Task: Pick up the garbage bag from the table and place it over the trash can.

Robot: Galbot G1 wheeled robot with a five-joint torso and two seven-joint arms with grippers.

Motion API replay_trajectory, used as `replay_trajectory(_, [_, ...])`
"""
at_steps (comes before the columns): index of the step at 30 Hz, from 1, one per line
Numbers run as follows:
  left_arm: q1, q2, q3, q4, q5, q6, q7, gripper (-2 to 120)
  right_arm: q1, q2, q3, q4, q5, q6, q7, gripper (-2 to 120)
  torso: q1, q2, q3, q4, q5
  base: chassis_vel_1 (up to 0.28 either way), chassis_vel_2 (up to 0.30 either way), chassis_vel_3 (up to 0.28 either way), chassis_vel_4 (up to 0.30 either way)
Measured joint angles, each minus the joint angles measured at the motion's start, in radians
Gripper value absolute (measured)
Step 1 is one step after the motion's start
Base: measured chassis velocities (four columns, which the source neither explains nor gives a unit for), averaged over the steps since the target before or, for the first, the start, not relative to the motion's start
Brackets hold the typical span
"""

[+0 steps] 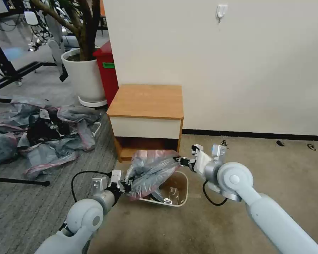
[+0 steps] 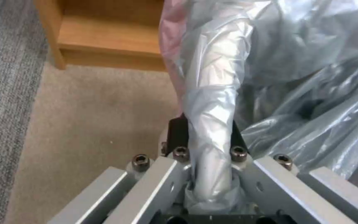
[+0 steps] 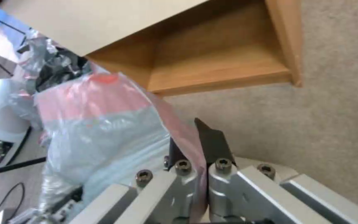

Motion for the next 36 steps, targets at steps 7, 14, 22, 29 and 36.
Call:
replay_trajectory(7, [-0.003, -0.013, -0.018, 0.012, 0.000, -0.033, 0.025, 3, -0.030, -0.014, 0.033, -0.006, -0.003, -0.008, -0.001, 0, 0.000, 0.000, 0.000, 0.0000, -0.0001, 0.000, 0.000, 0.000, 0.000])
replay_trajectory(14, [-0.003, -0.017, -0.034, 0.026, 0.001, -0.059, 0.048, 3, -0.049, -0.023, 0.057, -0.009, -0.003, -0.012, -0.002, 0, 0.000, 0.000, 0.000, 0.0000, -0.0001, 0.000, 0.000, 0.000, 0.000])
replay_trajectory(22, [-0.014, -0.041, -0.054, 0.042, 0.001, -0.095, 0.055, 3, -0.085, -0.021, 0.084, -0.008, 0.001, -0.036, -0.003, 0, 0.000, 0.000, 0.000, 0.0000, -0.0001, 0.000, 0.000, 0.000, 0.000])
replay_trajectory(29, [-0.031, -0.069, -0.063, 0.058, 0.004, -0.110, 0.052, 3, -0.117, -0.015, 0.099, 0.004, 0.001, -0.046, -0.002, 0, 0.000, 0.000, 0.000, 0.0000, -0.0001, 0.000, 0.000, 0.000, 0.000])
replay_trajectory(36, [-0.044, -0.095, -0.062, 0.070, 0.010, -0.132, 0.034, 3, -0.134, -0.008, 0.103, 0.009, 0.000, -0.070, 0.002, 0, 0.000, 0.000, 0.000, 0.0000, -0.0001, 0.000, 0.000, 0.000, 0.000])
